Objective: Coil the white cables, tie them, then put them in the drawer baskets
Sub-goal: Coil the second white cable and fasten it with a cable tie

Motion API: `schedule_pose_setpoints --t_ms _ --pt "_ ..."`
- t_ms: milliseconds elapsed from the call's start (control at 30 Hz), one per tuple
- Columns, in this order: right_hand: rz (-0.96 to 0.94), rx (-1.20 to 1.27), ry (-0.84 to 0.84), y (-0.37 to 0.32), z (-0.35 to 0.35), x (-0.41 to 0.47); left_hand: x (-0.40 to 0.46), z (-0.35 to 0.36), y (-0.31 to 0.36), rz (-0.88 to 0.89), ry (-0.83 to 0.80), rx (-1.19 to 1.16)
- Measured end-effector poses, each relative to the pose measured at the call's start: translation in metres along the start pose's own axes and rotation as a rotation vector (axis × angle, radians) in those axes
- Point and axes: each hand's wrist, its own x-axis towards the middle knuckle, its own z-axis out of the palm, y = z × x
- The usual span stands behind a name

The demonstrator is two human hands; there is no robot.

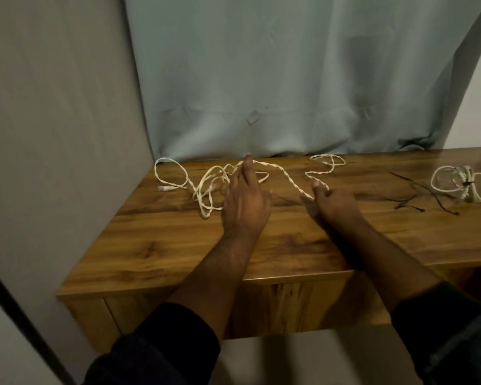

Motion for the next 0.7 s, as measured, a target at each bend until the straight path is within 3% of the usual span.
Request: schedule_pose_setpoints --t_ms 100,233,400,433,500,567,633,700 --pt "-0.018 -0.01 0.008 0.005 0.004 0.013 0.007 0.003 -0.007 0.005 0.003 -0.092" --pt "-0.013 -0.178 0.009 0.02 0.007 0.033 0.025 0.012 -0.026 0.01 0.096 0.107" --pt "-0.009 -0.178 0.056 0.027 0.013 0.046 0.044 0.01 -0.044 -0.269 0.117 0.007" --pt "-0.038 -0.18 0.087 0.023 0.014 0.044 0.045 0.012 -0.044 -0.252 0.123 0.015" --pt "-0.182 -0.143 0.226 0.012 0.014 0.035 0.045 0.02 -0.037 -0.068 0.105 0.031" --pt "-0.439 0.018 0.39 -0.008 0.012 0.021 0.045 0.028 -0.028 0.165 0.025 0.085" --pt "-0.677 0.039 0.36 -0.027 0.013 0.008 0.044 0.031 -0.022 0.319 -0.042 0.107" --pt "-0.816 -0.142 0.252 -0.032 0.024 0.006 0.043 0.033 -0.019 0.409 -0.059 0.068"
